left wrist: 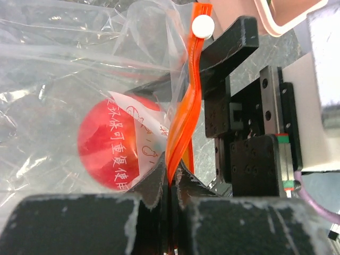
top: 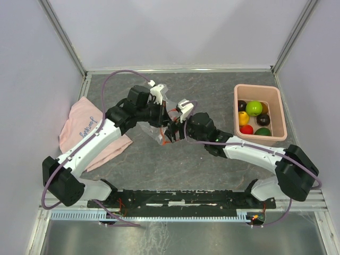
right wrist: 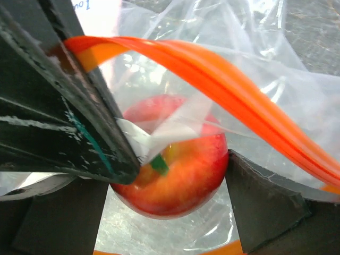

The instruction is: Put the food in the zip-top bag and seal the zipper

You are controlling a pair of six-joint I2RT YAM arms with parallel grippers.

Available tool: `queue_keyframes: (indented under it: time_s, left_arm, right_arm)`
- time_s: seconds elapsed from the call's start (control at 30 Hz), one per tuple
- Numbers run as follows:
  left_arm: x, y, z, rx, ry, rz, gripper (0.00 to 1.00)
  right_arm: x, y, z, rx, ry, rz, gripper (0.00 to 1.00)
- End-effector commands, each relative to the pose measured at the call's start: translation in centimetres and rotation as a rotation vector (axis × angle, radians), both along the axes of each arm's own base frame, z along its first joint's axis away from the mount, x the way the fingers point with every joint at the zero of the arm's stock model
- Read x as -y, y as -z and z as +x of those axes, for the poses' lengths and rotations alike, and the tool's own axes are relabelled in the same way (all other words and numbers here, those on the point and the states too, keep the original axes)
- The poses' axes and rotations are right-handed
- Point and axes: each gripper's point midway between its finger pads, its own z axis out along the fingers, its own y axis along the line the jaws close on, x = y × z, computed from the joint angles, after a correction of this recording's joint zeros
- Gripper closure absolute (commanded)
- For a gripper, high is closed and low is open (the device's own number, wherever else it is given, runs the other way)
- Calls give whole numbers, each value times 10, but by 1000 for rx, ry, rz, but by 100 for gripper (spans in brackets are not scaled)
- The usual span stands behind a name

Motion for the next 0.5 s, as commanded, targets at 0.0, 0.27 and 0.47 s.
queue_keyframes:
  time_s: [0.0,0.27,0.47]
  left_arm:
    - [2,-13,-8,-8,-10,-50,97]
    - [-4,-9,-1,-10,-77,-34,97]
    - [-11,-17,6,23,-147,-34,97]
  right_arm:
    - [25,-32,6,72,108,19,4]
    - [37,-59,-13,31,77,13,1]
    - [70,-81,-15,-12,220,8,0]
